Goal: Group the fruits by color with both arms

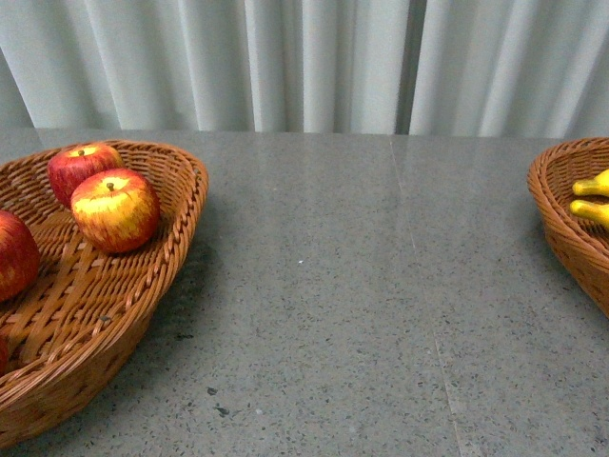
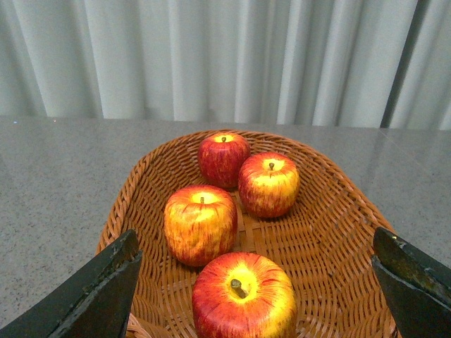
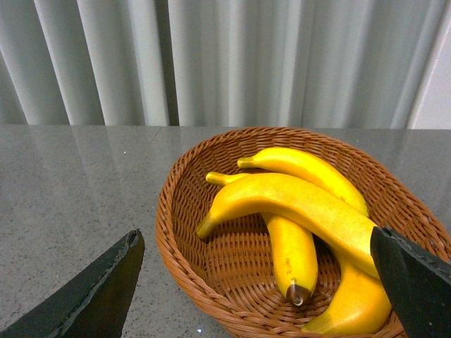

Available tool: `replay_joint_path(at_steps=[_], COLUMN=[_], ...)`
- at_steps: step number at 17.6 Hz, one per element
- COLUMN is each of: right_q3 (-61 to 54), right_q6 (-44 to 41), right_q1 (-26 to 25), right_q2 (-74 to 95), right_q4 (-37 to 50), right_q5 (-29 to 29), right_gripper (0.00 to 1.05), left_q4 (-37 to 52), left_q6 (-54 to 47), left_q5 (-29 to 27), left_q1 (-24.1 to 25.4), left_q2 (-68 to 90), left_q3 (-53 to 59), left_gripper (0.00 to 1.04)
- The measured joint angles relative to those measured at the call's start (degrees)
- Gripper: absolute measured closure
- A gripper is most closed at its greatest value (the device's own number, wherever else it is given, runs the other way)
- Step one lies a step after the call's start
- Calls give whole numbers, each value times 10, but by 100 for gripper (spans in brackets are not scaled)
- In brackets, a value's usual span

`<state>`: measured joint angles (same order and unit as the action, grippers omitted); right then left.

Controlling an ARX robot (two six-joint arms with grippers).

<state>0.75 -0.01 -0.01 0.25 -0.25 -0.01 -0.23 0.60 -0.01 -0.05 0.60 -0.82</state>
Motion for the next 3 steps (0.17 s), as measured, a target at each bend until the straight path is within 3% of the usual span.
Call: replay_joint_path(at_steps=[3], right_q3=[0], right_q6=[0], right_q1=[0], right_q2=[0], right_q4=[0], right_q5=[0], right_gripper=[7], left_q4=[0], left_q6=[0], left_q5=[0], left_q1=[0], left_q2=[0], left_q3=[0], left_gripper=[7])
